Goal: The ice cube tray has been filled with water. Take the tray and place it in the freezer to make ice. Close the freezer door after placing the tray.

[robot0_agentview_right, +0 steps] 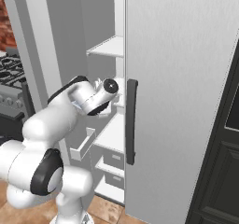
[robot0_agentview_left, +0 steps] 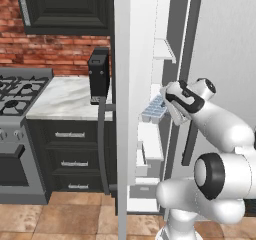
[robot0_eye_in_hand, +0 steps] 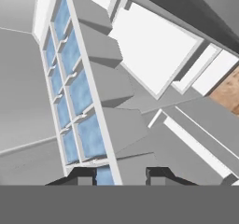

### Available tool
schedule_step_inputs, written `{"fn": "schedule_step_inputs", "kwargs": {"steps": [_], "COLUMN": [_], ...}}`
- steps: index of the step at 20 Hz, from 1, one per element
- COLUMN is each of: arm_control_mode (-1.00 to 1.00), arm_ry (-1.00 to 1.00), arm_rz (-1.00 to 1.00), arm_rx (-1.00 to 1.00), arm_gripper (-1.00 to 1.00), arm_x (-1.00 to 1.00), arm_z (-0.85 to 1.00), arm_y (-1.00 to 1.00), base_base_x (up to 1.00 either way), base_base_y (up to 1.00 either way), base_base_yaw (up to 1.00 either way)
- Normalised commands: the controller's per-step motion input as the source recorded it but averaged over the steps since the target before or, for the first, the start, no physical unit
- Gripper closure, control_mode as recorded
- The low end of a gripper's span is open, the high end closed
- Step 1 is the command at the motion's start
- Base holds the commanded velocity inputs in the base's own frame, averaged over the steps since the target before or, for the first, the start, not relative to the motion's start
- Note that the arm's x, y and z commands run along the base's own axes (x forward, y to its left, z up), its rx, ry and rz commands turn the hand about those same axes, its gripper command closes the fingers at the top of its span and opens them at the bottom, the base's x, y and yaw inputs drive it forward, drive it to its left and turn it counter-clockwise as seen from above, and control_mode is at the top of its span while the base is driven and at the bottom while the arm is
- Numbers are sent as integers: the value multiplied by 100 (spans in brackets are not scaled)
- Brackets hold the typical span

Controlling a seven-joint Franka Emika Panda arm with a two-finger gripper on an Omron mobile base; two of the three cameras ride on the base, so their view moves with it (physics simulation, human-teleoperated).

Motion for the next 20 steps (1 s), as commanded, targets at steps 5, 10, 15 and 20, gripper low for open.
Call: {"fn": "schedule_step_inputs", "kwargs": {"steps": [5,10,15,20], "arm_control_mode": [-100,-100,-100,-100], "arm_ry": [0,0,0,0], "arm_rz": [0,0,0,0], "arm_rx": [0,0,0,0], "arm_gripper": [100,100,100,100], "arm_x": [28,26,29,30], "arm_z": [-18,-18,-13,-6], "arm_y": [3,6,4,2], "base_base_x": [0,0,0,0], "base_base_y": [0,0,0,0], "base_base_yaw": [0,0,0,0]}}
